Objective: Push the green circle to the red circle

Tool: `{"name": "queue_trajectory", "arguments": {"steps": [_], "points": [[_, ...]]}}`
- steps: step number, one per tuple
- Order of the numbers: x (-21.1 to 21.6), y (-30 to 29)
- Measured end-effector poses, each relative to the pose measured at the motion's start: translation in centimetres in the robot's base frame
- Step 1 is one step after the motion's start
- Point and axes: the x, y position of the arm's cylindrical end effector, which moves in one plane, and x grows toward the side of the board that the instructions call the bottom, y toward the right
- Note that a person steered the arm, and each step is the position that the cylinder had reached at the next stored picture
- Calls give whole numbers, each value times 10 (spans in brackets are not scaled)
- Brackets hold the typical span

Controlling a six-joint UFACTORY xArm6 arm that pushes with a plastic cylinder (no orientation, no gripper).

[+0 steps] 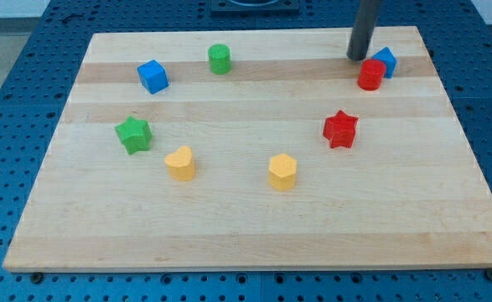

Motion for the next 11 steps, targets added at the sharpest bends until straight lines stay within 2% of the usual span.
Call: {"name": "queue_trajectory", "arguments": {"steps": [2,3,5,6,8,9,11], "points": [[-23,-88],[-23,-153],[-15,-246],[26,-259],[94,-193],[103,-175],[110,-194]]}}
